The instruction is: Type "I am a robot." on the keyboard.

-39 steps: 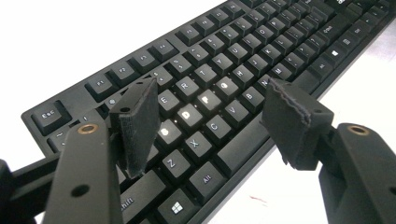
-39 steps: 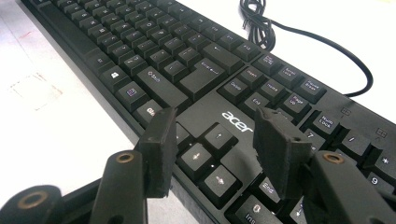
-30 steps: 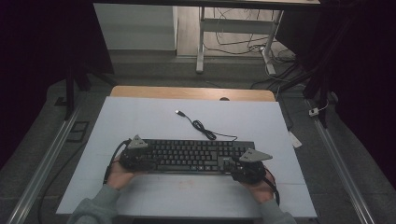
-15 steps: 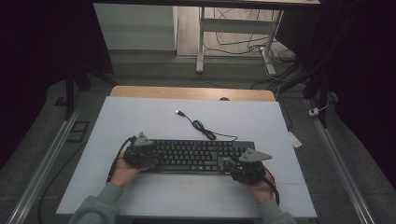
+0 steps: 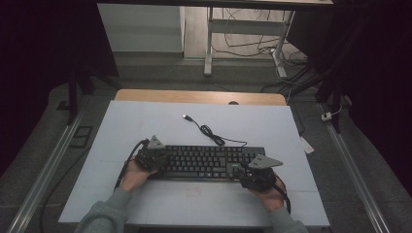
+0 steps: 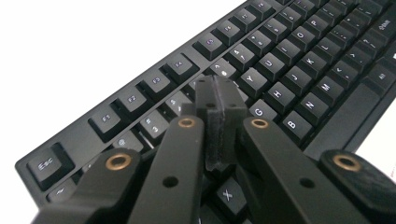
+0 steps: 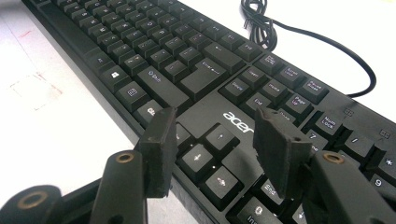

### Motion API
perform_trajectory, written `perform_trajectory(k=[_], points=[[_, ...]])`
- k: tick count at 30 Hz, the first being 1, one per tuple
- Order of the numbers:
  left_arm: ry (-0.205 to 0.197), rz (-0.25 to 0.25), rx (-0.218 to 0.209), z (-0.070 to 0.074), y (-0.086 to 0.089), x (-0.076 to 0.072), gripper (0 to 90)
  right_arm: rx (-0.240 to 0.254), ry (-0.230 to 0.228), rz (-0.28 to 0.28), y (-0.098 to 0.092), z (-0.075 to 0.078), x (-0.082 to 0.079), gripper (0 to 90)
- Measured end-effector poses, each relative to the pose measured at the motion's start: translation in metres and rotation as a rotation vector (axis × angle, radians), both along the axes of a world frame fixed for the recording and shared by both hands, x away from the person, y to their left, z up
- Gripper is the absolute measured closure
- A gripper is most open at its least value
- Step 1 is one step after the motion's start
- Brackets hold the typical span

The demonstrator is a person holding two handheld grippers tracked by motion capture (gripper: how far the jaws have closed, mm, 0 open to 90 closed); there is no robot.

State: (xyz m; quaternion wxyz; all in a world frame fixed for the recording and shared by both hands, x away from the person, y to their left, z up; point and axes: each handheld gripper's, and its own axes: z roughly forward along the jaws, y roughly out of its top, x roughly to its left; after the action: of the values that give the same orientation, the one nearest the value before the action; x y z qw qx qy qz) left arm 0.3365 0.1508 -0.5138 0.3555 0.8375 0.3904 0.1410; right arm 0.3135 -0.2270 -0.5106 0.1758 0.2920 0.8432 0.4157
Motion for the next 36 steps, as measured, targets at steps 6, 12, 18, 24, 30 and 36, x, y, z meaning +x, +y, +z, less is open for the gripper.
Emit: perform_trajectory(k=[6, 12, 18, 24, 30, 36], points=[[0.012, -0.007, 0.024, -0.004, -0.005, 0.003, 88.9, 0.002, -0.001, 0.0, -0.001, 0.0, 0.0, 49.4], [0.016, -0.004, 0.024, -0.006, -0.006, 0.004, 88.9, 0.0, 0.0, -0.001, -0.001, 0.001, 0.0, 49.4], [0.023, 0.007, 0.017, -0.009, -0.008, 0.006, 89.1, 0.005, -0.002, 0.0, -0.001, 0.001, 0.0, 49.4], [-0.007, 0.013, 0.0, -0.004, -0.006, 0.003, 88.9, 0.007, -0.003, -0.001, -0.001, 0.001, 0.0, 49.3], [-0.04, 0.052, -0.052, 0.01, 0.003, -0.007, 65.9, 0.006, -0.001, -0.004, -0.003, 0.001, 0.0, 49.3], [0.002, 0.028, -0.072, 0.015, 0.013, -0.02, 41.6, 0.01, -0.004, -0.009, -0.003, 0.002, -0.001, 49.3]])
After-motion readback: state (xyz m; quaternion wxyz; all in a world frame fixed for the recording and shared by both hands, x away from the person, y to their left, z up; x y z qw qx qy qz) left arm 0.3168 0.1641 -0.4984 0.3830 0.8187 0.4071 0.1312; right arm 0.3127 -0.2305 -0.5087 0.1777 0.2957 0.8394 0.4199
